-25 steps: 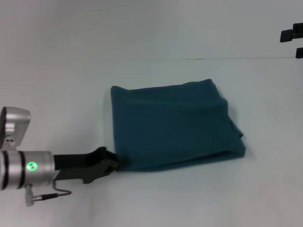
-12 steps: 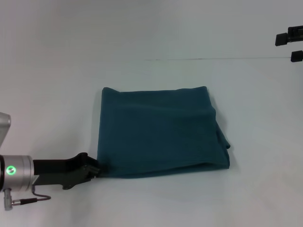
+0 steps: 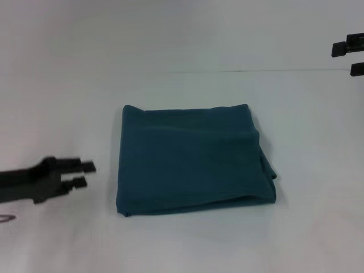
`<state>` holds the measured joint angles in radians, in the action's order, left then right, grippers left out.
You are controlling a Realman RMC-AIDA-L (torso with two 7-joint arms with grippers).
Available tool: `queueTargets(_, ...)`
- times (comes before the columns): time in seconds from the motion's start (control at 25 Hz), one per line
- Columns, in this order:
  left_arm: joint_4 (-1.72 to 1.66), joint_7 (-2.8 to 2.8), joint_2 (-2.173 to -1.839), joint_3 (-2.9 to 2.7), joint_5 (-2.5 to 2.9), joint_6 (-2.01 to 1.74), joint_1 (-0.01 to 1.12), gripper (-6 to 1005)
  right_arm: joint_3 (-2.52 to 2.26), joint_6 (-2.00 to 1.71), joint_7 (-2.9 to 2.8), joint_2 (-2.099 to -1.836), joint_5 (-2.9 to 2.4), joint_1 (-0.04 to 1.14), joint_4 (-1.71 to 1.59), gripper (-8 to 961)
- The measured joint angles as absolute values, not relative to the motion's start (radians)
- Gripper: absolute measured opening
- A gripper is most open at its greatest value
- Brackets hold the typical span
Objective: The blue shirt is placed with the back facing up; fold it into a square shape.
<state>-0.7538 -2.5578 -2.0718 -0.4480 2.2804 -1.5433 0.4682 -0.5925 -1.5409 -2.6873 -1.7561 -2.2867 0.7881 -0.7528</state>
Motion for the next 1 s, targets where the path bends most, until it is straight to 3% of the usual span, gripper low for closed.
queueTargets(0.16, -0.755, -2.389, -2.068, -0.412, 2.116, -1.684, 0.475, 505, -0.602, -1.542, -2.686, -1.757, -2.291, 0.79, -0.747, 857)
queueTargets(0.48, -0.693, -2.324, -2.067, -0.415, 2.028, -1.71, 0.522, 672, -0.622, -1.527, -2.646, -1.776, -2.292, 0.813, -0.67, 857)
queueTargets(0.6, -0.661, -2.3, -2.063, -0.415, 2.021, -1.69, 0.525, 720, -0.631, -1.52, -2.595, -1.814, -2.284, 0.815, -0.661, 857)
queueTargets(0.84, -0.686, -1.844, -2.089, -0.538, 2.022, -1.749, 0.517, 740, -0.661, -1.608, -2.141, -1.926, -2.198, 0.744, -0.677, 856)
queueTargets(1.0, -0.736, -1.784, -2.072, -0.633, 2.078, -1.742, 0.529, 741, -0.753, -1.638, -1.914, -1.991, -2.243, 0.692, -0.749, 856)
